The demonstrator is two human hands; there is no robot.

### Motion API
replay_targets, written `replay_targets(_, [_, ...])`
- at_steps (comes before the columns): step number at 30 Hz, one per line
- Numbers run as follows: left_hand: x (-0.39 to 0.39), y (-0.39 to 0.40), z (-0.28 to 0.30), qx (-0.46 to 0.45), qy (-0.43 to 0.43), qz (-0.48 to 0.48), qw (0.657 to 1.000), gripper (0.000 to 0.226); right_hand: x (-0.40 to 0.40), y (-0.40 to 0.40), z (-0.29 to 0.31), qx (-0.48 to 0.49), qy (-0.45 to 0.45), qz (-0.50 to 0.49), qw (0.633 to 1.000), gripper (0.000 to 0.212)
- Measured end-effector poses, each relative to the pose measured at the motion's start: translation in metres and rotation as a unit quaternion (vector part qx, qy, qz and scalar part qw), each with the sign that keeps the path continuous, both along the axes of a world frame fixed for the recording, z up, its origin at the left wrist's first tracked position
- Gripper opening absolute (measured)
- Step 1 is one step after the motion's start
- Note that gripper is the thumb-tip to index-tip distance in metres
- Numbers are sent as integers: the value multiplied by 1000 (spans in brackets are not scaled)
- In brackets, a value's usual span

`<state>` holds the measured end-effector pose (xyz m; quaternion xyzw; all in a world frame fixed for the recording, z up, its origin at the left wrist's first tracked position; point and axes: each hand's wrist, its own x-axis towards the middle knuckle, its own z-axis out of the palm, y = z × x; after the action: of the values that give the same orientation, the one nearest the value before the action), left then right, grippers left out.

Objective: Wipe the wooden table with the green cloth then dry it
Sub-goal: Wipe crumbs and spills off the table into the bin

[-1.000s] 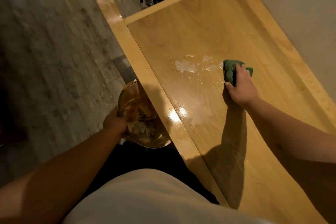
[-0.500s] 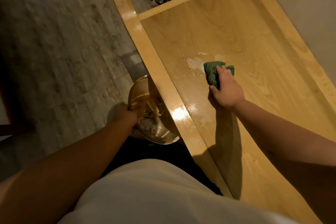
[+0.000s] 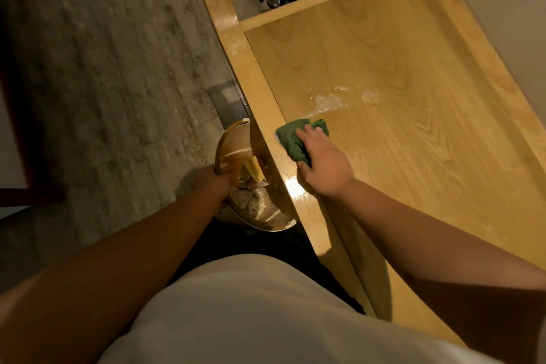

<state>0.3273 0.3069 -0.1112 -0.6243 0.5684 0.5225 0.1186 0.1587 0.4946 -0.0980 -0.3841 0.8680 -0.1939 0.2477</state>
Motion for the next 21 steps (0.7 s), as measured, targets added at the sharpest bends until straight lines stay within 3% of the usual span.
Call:
replay_targets(5, [5, -3, 3, 6, 10, -2, 1000, 29, 41, -25, -1, -17, -5, 34, 999, 70])
replay_targets(8, [7, -5, 5, 19, 19, 5, 1000, 20, 67, -40, -2, -64, -20, 45, 997, 56])
replay_targets(13, [9, -10, 2, -4, 7, 10, 1000, 16, 92, -55, -2, -97, -198, -172, 960, 44])
replay_targets(16, [12, -14, 2, 0, 10, 9, 1000, 17, 85, -53, 4, -65, -266, -219, 937, 38])
replay_targets(18, [13, -18, 1, 5, 10, 6, 1000, 16, 74, -52, 14, -82, -341, -272, 896, 30])
replay_targets(21, [13, -19, 5, 21, 18, 16, 999, 25, 47, -45, 31, -173, -490, -394, 758, 32])
